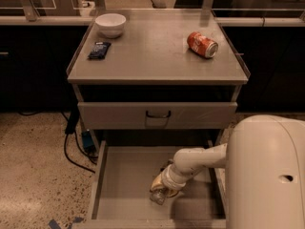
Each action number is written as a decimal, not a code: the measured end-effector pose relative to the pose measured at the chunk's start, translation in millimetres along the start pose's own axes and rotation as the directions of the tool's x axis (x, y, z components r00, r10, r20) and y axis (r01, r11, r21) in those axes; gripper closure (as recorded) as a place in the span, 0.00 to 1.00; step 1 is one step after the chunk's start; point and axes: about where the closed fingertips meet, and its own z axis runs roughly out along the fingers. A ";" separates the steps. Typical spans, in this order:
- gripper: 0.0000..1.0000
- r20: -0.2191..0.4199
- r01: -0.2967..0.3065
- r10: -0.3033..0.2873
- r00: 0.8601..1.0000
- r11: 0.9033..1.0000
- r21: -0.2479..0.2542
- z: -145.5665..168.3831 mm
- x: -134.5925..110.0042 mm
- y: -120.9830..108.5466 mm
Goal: Place water bottle into middle drawer
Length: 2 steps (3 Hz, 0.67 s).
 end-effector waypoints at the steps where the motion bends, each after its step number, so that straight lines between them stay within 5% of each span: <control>1: 0.04 0.000 0.000 0.000 1.000 1.000 0.000 0.0 0.0 0.0; 2: 0.00 0.000 0.000 0.000 1.000 1.000 0.000 0.1 -0.1 0.0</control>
Offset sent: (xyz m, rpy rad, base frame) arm 0.0000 0.0000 0.0000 0.0000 0.0000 0.0000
